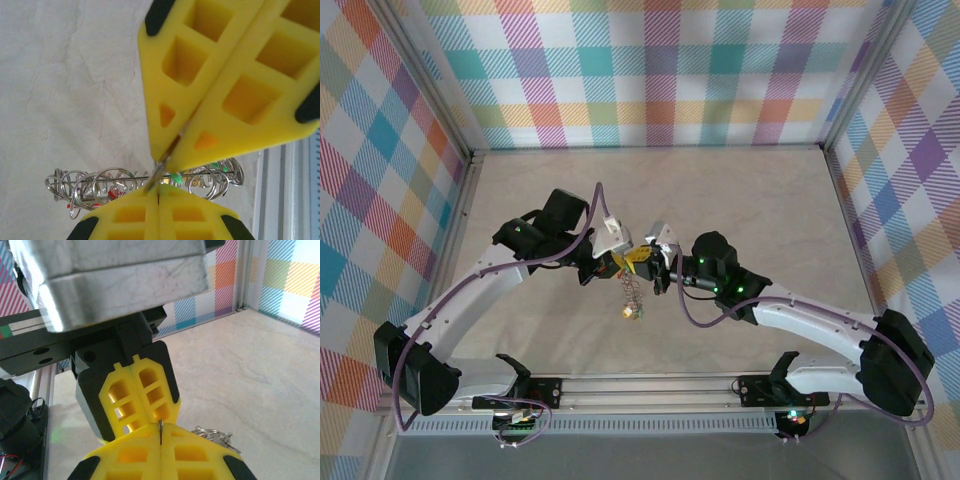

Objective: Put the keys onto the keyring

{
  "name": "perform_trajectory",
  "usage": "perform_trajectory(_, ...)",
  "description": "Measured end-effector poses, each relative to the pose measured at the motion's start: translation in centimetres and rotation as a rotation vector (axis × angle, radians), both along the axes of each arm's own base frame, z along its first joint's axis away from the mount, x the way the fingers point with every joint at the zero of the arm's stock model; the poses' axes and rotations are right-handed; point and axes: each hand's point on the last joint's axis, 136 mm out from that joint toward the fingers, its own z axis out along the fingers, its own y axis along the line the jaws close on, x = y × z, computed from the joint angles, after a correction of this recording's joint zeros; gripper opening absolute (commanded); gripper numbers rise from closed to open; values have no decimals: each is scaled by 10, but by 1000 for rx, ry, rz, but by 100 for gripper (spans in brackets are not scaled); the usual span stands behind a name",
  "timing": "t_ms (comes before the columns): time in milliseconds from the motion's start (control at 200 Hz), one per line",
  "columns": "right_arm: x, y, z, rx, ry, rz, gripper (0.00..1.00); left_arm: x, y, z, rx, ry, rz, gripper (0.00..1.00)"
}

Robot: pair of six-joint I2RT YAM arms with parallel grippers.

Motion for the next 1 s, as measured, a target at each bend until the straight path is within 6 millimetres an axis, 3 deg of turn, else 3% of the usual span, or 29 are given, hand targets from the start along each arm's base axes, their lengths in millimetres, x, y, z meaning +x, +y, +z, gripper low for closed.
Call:
perform_trajectory(395,1,-3,-6,-33,-40,-21,0,2,0,2,-19,15,19,0)
perform_trajectory(730,-10,-9,6,-10,-62,-2,0,10,-2,5,-36,-22,28,0)
perform_trajectory(1000,-14,-9,-2,-35,-40,20,0,10,-2,6,-35,-24,29,0)
